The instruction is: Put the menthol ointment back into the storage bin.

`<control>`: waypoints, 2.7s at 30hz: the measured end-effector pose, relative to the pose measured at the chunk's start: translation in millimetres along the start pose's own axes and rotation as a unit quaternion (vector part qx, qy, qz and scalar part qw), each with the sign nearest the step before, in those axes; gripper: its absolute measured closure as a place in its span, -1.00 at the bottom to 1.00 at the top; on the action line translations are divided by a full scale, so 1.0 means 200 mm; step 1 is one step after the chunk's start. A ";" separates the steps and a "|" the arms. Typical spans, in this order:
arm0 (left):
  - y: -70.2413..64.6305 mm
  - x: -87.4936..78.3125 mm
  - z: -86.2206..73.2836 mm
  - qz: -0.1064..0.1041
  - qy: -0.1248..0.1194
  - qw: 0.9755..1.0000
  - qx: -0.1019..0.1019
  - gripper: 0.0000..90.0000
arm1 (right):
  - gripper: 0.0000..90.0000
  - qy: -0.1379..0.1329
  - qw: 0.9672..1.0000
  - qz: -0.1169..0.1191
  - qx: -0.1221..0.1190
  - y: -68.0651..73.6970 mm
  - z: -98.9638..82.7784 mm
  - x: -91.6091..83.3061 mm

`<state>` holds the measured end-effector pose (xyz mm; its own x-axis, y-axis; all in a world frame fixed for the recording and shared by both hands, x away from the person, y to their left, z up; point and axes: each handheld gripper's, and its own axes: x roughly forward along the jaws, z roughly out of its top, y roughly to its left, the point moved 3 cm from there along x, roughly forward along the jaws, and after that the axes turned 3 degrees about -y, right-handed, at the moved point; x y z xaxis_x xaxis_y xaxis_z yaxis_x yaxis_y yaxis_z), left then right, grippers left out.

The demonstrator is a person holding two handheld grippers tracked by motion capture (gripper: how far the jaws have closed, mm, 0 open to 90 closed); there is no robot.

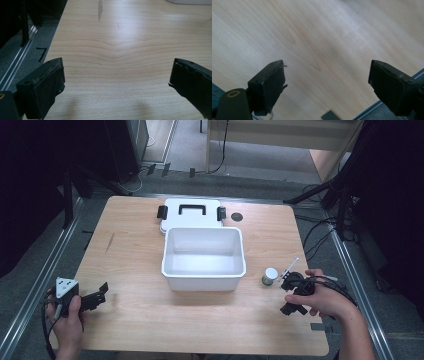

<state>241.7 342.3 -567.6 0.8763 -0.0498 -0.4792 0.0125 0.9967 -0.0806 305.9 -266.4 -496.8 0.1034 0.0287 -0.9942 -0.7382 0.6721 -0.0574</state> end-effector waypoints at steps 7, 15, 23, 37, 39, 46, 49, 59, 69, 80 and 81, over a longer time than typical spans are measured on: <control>0.00 0.00 0.00 -0.001 0.003 1.000 0.001 -0.99 | -0.69 0.010 0.999 -0.012 -0.030 -0.03 0.12 -0.02; 0.00 0.00 0.00 -0.001 0.003 1.000 0.004 -0.99 | -0.58 -0.003 1.000 -0.023 -0.007 -0.08 0.24 0.00; 0.00 0.00 0.00 -0.002 0.004 1.000 0.004 -0.99 | -0.47 -0.016 0.999 -0.012 0.047 -0.14 0.36 0.01; 0.00 0.00 0.00 -0.002 0.004 1.000 0.002 -0.99 | -0.03 -0.026 0.993 0.009 0.111 -0.19 0.46 0.11; 0.00 0.00 0.00 -0.003 0.005 1.000 0.002 -0.99 | 0.13 -0.019 0.993 0.015 0.113 -0.19 0.46 0.13; 0.00 0.00 0.00 -0.002 0.005 1.000 0.002 -0.99 | 0.14 -0.041 0.993 0.014 0.109 -0.18 0.49 0.06; 0.00 0.01 0.00 -0.002 0.006 1.000 0.004 -0.99 | 0.14 -0.042 0.993 0.026 0.108 -0.16 0.50 0.02; 0.00 0.00 0.00 -0.002 0.005 1.000 0.003 -0.99 | 0.14 -0.039 0.997 0.021 0.064 -0.12 0.59 -0.23; 0.00 0.01 0.00 -0.003 0.004 1.000 0.001 -0.99 | 0.14 -0.055 0.996 0.037 0.060 -0.11 0.70 -0.45; 0.00 0.01 0.00 -0.004 0.007 1.000 0.001 -0.99 | 0.14 -0.065 0.996 0.037 0.048 -0.06 0.83 -0.56; 0.00 0.01 0.00 -0.004 0.007 1.000 0.000 -0.99 | 0.14 -0.066 0.996 0.036 0.043 -0.05 0.85 -0.58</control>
<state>243.1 342.2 -568.0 0.8695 -0.0576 -0.4905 0.0189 0.9963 -0.0836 415.2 -150.8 -366.4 0.1423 0.1727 -0.9746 -0.6879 0.7253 0.0281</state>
